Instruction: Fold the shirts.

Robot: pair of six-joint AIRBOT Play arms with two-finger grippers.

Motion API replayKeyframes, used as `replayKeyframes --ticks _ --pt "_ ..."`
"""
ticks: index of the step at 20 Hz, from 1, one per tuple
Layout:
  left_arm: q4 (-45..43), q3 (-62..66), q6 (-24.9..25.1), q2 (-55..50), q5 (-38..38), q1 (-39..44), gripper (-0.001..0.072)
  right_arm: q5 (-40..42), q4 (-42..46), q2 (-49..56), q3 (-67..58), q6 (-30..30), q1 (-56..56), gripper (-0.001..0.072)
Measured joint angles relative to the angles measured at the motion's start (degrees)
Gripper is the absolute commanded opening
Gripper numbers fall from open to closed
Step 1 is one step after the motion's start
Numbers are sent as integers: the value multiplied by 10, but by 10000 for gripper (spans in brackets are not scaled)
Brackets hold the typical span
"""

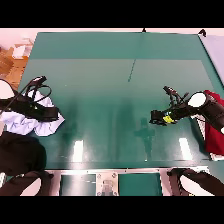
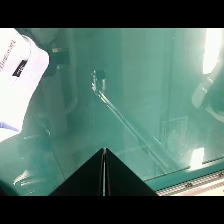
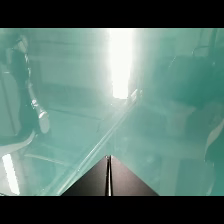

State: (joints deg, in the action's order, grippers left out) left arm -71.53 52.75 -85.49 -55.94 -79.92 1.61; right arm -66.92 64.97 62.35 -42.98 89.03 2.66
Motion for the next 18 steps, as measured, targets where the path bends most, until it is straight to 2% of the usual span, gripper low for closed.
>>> replayKeyframes --ticks 12,17,18 --pt "0 0 0 0 2 0 22 0 0 0 0 0 0 19" --pt "1 0 0 0 50 0 23 0 0 0 0 0 0 19" --pt "1 0 0 0 60 0 45 0 0 0 0 0 0 19"
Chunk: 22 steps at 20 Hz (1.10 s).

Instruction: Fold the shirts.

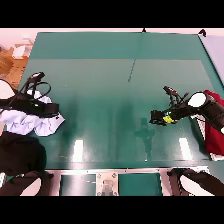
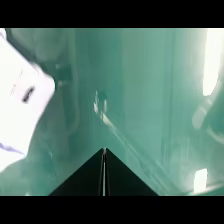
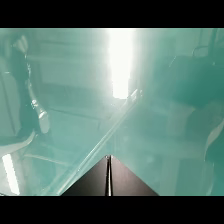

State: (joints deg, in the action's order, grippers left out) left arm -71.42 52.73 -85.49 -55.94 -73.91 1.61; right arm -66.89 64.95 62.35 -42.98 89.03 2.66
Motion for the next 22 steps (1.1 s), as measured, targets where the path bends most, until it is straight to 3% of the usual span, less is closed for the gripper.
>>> replayKeyframes --ticks 1,2,9,12,15,16,18,22 --pt "-2 0 0 0 9 0 479 0 0 0 0 0 0 19" --pt "-11 0 0 0 19 0 697 1 0 0 0 0 0 19" --pt "-278 0 -57 -17 85 -37 720 8 0 0 0 0 0 19" --pt "-316 -5 -59 -66 101 -82 720 9 0 0 0 0 0 19" --pt "-303 -20 -29 -122 101 -106 720 9 0 0 0 0 0 19" --pt "-295 -25 -17 -140 101 -110 633 9 0 0 0 0 0 19" --pt "-284 -32 -1 -171 103 -116 28 9 0 0 0 0 0 19" --pt "-278 -20 12 -198 99 -120 21 9 0 0 0 0 0 18"
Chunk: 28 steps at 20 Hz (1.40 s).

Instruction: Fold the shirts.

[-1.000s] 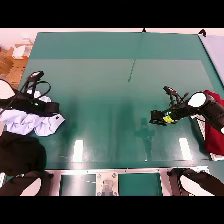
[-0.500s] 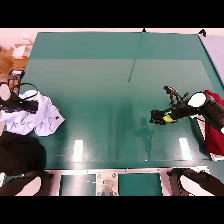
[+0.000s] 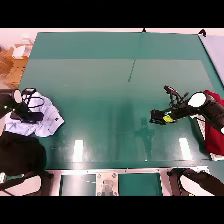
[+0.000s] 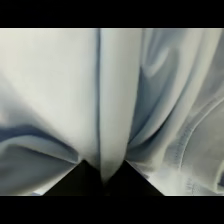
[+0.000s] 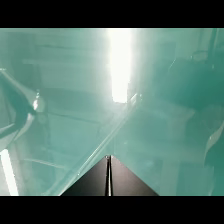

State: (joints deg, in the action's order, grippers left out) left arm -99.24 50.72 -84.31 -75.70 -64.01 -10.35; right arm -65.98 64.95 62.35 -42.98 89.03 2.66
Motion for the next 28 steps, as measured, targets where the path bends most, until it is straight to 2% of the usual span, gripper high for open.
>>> replayKeyframes --ticks 4,9,11,15,16,17,18,21,23,28 --pt "23 80 5 -6 -52 27 20 0 0 0 -5 0 0 18" --pt "101 218 6 25 -92 168 20 -26 1 0 -70 0 -7 18" --pt "155 260 5 34 -77 239 20 -44 1 0 -113 0 -20 18" --pt "240 296 -5 15 10 367 23 -72 2 0 -191 -2 -64 19" --pt "256 299 -7 2 28 388 114 -76 2 0 -202 -2 -76 52" --pt "275 302 -8 -16 47 408 529 -80 2 0 -210 -2 -89 172" --pt "294 304 -9 -33 64 421 699 -83 3 0 -215 -2 -98 276" --pt "344 308 -11 -74 96 429 718 -95 3 0 -223 -2 -122 290" --pt "362 318 -12 -86 89 404 718 -110 3 0 -223 -3 -130 290" --pt "378 334 -12 -96 -30 284 717 -139 -5 -16 -121 -10 -133 290"
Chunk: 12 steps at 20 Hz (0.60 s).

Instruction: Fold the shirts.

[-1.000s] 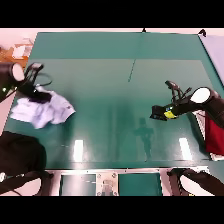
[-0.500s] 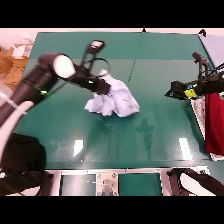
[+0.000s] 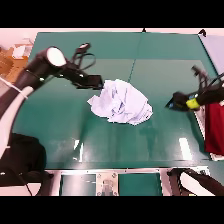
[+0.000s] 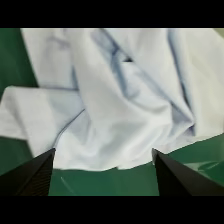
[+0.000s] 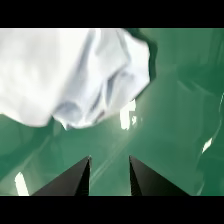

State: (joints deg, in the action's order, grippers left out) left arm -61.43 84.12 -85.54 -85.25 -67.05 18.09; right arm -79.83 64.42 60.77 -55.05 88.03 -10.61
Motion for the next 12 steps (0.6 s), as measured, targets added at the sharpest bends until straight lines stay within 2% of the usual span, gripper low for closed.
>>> replayKeyframes --ticks 1,3,6,9,12 --pt "0 -9 0 -1 -21 -22 717 8 -12 -6 39 -2 5 299" --pt "5 -39 5 -2 -42 -50 718 49 -65 -13 126 -16 24 442" --pt "23 -110 21 -3 -34 -66 718 157 -162 -18 245 -41 79 442" --pt "71 -182 45 -7 -2 -70 718 273 -222 -15 302 -53 144 440" --pt "102 -231 58 -9 37 -63 717 370 -256 6 315 -58 192 382"
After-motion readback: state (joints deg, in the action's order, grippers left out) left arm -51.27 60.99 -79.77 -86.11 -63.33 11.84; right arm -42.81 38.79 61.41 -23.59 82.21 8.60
